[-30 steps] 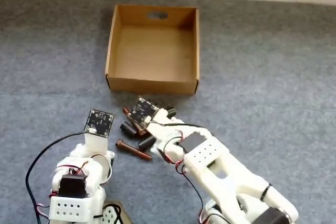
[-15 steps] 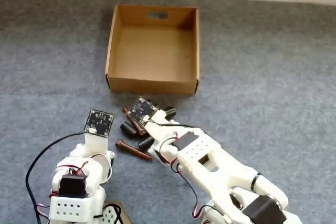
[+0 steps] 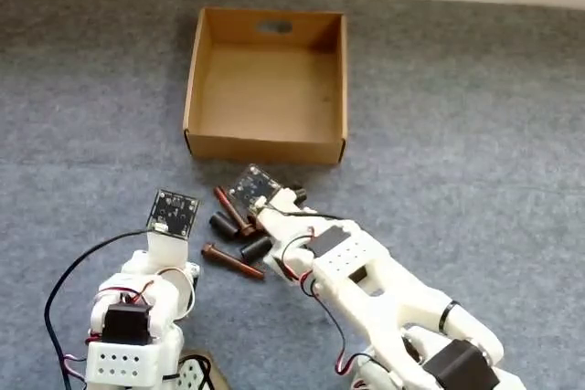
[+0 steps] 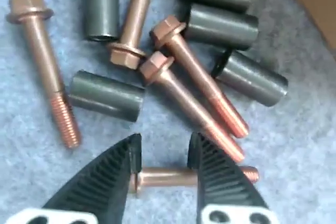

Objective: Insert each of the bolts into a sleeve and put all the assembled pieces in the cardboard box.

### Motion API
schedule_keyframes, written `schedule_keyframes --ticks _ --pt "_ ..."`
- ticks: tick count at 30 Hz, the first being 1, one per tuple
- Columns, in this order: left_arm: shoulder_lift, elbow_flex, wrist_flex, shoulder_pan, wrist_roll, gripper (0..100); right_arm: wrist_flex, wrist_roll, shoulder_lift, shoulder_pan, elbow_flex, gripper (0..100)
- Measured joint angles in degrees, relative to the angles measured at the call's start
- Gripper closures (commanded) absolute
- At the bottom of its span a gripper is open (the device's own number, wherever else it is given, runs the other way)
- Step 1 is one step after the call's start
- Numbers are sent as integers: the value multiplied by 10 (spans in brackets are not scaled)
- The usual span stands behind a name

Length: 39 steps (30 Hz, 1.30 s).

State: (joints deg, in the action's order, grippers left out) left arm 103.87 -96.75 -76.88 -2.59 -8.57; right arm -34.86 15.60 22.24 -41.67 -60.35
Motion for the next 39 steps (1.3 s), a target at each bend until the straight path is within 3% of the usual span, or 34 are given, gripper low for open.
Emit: schedule_keyframes --ticks 10,13,17,20,27,33,39 --pt "0 0 0 -16 -1 989 0 0 0 7 0 841" --pt "0 0 0 -106 -2 987 0 0 0 7 0 841" --pt "0 0 31 -280 0 987 0 0 0 7 0 841" --pt "0 0 48 -345 0 987 0 0 0 7 0 841" --pt "0 0 48 -355 -1 987 0 0 0 7 0 839" --pt "0 0 42 -355 -2 987 7 0 -1 -46 25 837" --pt "0 0 42 -355 -2 987 11 -24 -8 -91 53 741"
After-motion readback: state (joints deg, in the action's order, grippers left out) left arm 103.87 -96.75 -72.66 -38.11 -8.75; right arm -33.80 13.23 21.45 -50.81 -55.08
